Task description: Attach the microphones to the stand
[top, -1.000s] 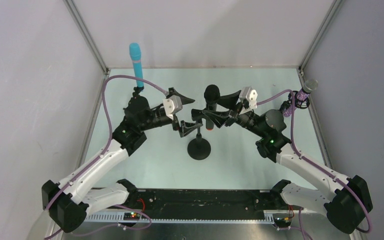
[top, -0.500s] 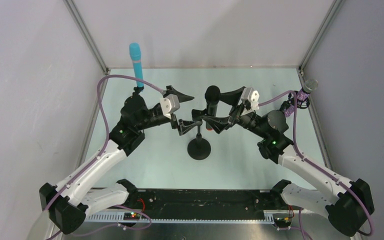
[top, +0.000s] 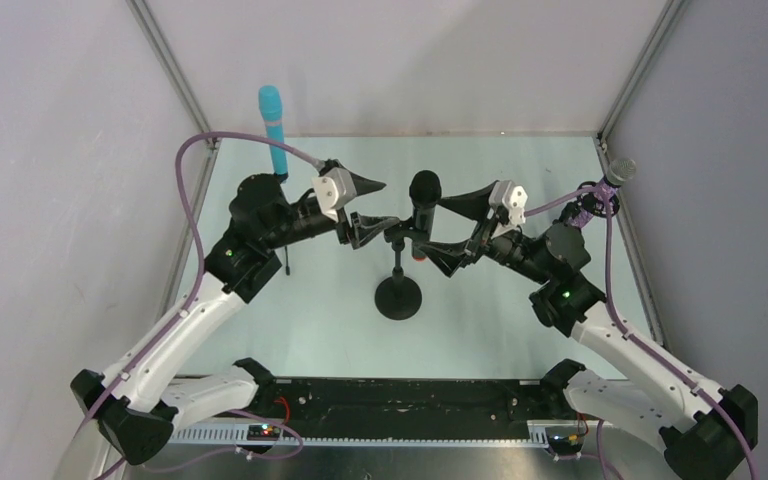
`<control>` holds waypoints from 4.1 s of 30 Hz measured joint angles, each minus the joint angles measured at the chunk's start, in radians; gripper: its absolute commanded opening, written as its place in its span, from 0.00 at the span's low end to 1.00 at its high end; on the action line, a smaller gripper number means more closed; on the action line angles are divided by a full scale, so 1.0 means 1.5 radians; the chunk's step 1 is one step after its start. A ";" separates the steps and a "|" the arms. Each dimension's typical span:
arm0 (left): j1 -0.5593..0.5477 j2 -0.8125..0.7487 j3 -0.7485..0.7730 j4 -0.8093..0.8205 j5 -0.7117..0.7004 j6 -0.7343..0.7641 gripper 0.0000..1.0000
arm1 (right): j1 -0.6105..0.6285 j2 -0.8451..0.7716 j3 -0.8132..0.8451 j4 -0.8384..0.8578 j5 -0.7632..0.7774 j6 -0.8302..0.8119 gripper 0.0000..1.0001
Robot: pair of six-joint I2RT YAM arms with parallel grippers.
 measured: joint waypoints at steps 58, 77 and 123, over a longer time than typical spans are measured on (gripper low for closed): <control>-0.032 0.072 -0.004 -0.022 0.009 -0.006 0.00 | -0.027 -0.058 -0.056 -0.145 0.031 0.001 0.99; -0.033 0.047 -0.071 0.033 -0.005 0.005 0.00 | -0.027 -0.043 -0.056 -0.144 0.031 0.002 0.99; -0.061 0.105 -0.139 0.052 -0.074 0.026 0.14 | -0.031 -0.031 -0.056 -0.144 0.031 0.006 0.99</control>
